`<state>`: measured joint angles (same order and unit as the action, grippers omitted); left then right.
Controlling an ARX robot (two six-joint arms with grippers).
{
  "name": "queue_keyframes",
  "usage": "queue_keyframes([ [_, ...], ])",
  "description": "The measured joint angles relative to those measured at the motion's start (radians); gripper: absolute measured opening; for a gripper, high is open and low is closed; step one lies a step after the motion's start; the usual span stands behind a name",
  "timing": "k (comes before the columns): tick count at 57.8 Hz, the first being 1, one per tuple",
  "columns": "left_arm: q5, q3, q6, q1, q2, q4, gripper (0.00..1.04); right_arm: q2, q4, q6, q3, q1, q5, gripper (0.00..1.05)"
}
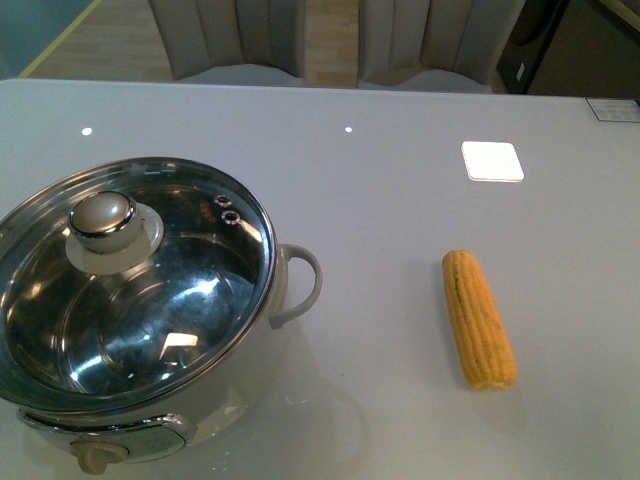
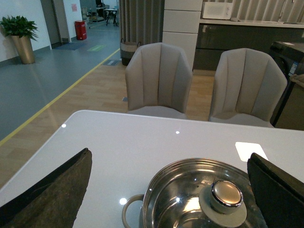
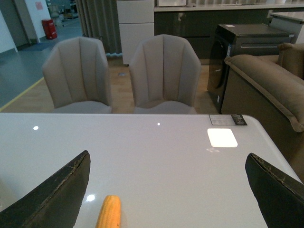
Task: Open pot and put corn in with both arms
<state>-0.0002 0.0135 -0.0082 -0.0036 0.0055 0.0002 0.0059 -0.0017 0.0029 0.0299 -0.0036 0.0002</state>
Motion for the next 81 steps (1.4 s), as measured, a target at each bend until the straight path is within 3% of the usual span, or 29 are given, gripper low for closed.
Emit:
queue_keyframes([
  [47, 0.0, 0.0, 0.0, 0.0, 0.0, 0.0, 0.98, 0.0, 0.0, 0.0, 0.0, 0.0, 0.0, 0.96],
  [51, -0.097, 0.053, 0.044, -0.022, 0.067, -0.153, 0.98, 0.0, 0.0, 0.0, 0.0, 0.0, 0.0, 0.96],
  [54, -0.108, 0.087, 0.064, -0.02, 0.134, -0.248, 0.98, 0.0, 0.0, 0.0, 0.0, 0.0, 0.0, 0.96],
  [61, -0.115, 0.093, 0.085, -0.024, 0.19, -0.281, 0.98, -0.001, 0.0, 0.0, 0.0, 0.0, 0.0, 0.96],
  [69, -0.162, 0.113, 0.088, -0.083, 0.275, -0.19, 0.98, -0.001, 0.0, 0.0, 0.0, 0.0, 0.0, 0.96],
  [81, -0.237, 0.164, 0.074, -0.246, 0.634, 0.148, 0.98, -0.001, 0.0, 0.0, 0.0, 0.0, 0.0, 0.96],
])
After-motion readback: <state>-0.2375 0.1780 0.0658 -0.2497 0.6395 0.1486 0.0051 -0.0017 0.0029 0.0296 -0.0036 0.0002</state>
